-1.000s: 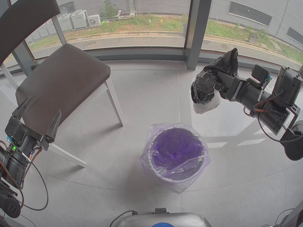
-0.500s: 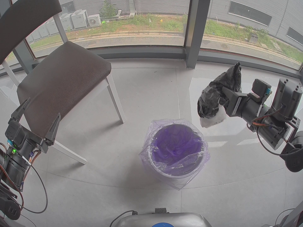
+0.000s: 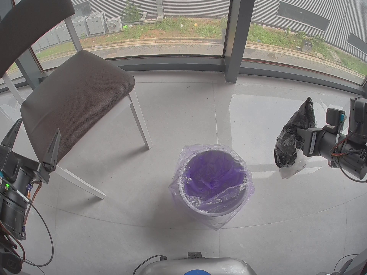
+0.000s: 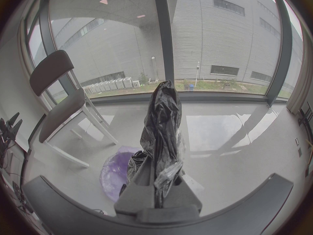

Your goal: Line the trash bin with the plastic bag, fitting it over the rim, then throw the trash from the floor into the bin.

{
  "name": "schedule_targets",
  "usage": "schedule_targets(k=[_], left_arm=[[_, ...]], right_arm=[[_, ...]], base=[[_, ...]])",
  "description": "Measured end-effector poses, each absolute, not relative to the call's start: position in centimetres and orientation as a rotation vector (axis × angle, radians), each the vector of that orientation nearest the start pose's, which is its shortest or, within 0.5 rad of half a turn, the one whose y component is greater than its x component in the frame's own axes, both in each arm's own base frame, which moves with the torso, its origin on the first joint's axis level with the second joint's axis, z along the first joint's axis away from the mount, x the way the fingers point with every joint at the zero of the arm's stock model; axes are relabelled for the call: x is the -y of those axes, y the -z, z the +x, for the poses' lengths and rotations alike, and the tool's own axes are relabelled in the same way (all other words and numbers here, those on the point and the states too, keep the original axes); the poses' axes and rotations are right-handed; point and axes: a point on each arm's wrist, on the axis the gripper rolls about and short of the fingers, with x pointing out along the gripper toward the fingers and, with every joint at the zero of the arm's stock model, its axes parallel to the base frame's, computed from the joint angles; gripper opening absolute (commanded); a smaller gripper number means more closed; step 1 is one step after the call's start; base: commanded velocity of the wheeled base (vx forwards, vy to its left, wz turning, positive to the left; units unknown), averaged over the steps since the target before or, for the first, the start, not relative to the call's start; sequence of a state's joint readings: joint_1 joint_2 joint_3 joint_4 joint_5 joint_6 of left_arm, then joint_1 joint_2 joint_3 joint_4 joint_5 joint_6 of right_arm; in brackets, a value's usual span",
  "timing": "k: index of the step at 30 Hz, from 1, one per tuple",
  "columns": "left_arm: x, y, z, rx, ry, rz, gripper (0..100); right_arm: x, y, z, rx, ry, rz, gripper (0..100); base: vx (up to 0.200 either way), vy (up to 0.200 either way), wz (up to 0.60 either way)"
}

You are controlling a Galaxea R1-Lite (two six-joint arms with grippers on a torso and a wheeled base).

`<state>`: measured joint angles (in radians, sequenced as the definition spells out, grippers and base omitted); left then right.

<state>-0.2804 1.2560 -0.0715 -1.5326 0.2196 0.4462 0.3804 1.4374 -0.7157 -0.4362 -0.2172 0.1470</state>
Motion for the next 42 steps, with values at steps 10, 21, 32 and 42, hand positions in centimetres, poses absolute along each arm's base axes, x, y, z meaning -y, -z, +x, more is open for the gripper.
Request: schedule_targets(k=[10, 21, 32, 42], left_arm=[[2.9, -17.5, 10.5, 0.245, 0.072, 0.237, 100], [2.0, -16.5, 6.7, 0.133, 0.201, 0.236, 100], [1.7, -18.9, 5.5, 0.236, 0.236, 0.176, 100], [1.8, -19.3, 5.5, 0.246, 0.258, 0.127, 100]], right_arm=[[-7.9, -23.1, 20.6, -0.303, -0.184, 0.052, 0], [-11.0, -21.8, 18.2, -0.353, -0.358, 0.002, 0], [-15.0, -21.6, 17.8, -0.255, -0.524, -0.019, 0], [-19.0, -19.0, 20.0, -0.236, -0.586, -0.014, 0]], base=[[0.000, 0.000, 0.00], [0.000, 0.000, 0.00], [0.000, 0.000, 0.00], [0.000, 0.000, 0.00]])
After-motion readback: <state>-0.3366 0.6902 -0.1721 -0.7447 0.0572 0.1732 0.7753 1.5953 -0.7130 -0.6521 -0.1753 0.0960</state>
